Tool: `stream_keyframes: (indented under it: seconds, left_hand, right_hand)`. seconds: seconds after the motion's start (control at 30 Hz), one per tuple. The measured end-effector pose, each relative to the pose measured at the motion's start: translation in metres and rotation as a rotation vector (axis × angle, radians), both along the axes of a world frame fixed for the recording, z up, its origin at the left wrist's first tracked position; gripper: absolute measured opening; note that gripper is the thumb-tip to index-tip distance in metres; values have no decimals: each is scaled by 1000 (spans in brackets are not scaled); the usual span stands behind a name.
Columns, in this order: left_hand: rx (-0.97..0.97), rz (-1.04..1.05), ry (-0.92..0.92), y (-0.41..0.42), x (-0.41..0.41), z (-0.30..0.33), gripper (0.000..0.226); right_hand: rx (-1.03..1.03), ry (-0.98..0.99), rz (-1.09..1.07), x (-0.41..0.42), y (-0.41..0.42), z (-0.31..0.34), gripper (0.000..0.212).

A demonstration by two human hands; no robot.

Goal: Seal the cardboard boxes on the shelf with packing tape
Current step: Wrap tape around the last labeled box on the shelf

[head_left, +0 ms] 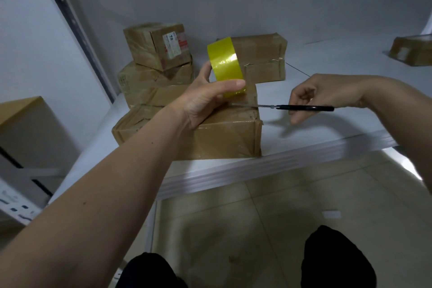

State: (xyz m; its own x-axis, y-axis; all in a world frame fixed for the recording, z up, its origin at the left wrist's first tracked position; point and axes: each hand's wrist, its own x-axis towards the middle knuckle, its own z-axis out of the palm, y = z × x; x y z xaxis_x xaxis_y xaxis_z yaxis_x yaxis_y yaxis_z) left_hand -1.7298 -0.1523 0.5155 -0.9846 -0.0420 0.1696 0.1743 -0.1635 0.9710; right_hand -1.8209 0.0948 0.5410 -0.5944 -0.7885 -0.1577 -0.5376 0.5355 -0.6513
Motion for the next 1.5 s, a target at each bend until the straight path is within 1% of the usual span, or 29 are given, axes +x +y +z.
stream_keyframes:
  seconds: [0.07, 0.1, 0.17, 0.23, 0.37, 0.43, 0.53, 0.63, 0.73, 0.9, 1.1, 1.27, 1.5]
  left_hand:
    - [-3, -9, -5, 0, 0, -1, 118]
    - [-3, -12, -7, 0, 0, -1, 118]
    - [-3, -12, -11, -1, 0, 0, 113]
    - [0, 3, -14, -2, 0, 1, 104]
    - [32, 3, -9, -2, 0, 0, 102]
    - [41, -2, -3, -2, -1, -1, 101]
    - [58, -10, -3, -3, -2, -1, 101]
    - [62, -15, -6, -3, -2, -2, 101]
    - [55, -7, -10, -3, -2, -1, 101]
    - [57, 2, 4, -3, -2, -1, 100]
    - [43, 8, 13, -1, -1, -1, 100]
    - [32, 24, 19, -2, -1, 0, 102]
    - [22, 39, 41, -3, -3, -2, 101]
  right_hand:
    - [24, -5, 9, 0, -7, 1, 67]
    - [28, -3, 14, 0, -10, 2, 67]
    - [22, 9, 29, 0, -16, 5, 74]
    - [25, 20, 36, 0, -21, 7, 75]
    - [38, 62, 21, -2, -23, 8, 74]
    - [45, 106, 3, -2, -22, 8, 65]
    - [59, 204, -29, -3, -21, 6, 42]
    - [94, 313, -37, -2, -24, 6, 36]
    - [147, 381, -41, -1, -26, 10, 37]
    - [207, 381, -37, 5, -32, 20, 44]
    - [269, 372, -24, 8, -38, 33, 42]
    - [276, 390, -13, 9, -42, 32, 44]
    - [272, 508, -32, 7, -43, 29, 44]
